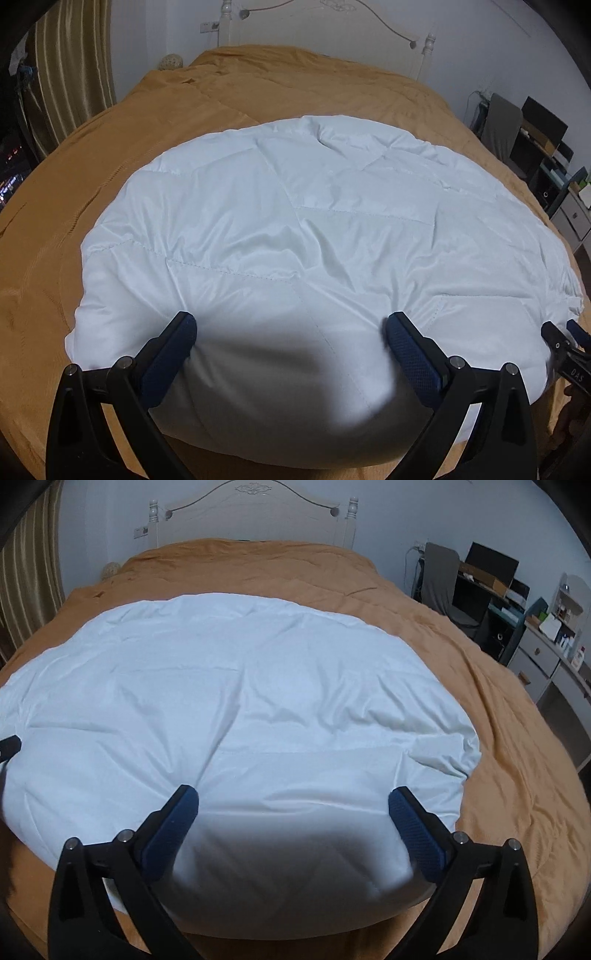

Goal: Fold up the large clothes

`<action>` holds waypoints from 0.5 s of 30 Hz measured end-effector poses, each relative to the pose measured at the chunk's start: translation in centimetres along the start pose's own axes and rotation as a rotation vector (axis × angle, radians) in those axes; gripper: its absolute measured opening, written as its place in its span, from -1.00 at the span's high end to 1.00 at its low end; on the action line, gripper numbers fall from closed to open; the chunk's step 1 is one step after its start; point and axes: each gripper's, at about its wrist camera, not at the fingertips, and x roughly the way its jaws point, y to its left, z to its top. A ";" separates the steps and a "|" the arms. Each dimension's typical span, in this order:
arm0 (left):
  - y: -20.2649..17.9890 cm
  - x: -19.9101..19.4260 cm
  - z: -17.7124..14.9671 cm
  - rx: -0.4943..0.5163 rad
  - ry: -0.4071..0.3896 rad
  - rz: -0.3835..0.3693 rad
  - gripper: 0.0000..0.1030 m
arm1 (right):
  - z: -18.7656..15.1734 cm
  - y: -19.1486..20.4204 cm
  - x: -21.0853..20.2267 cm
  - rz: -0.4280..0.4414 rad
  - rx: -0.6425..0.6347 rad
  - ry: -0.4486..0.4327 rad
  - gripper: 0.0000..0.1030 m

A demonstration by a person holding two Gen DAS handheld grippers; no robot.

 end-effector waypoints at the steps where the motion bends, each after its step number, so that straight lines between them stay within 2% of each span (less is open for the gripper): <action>1: 0.4 0.2 0.1 0.000 -0.001 -0.020 -0.99 | 0.0 -0.8 0.0 -0.008 0.019 0.007 -0.99; 4: 1.3 0.5 0.5 -0.021 -0.002 -0.065 -0.99 | 0.0 -3.2 0.0 -0.071 0.074 0.024 -1.00; 6: 1.2 0.5 0.4 -0.018 0.006 -0.060 -0.99 | -0.2 -4.7 -0.3 -0.029 0.177 0.050 -1.00; 8: 0.7 0.4 0.8 -0.015 0.014 -0.067 -0.99 | -0.3 -4.8 -1.2 0.023 0.235 0.036 -1.00; 12: 0.3 0.2 0.6 -0.033 0.041 -0.052 -0.99 | 0.3 -1.8 -3.4 -0.001 0.111 -0.058 -1.00; 15: 0.1 0.0 0.0 -0.034 0.033 -0.035 -0.99 | 0.3 -1.4 -1.7 -0.055 0.066 0.003 -1.00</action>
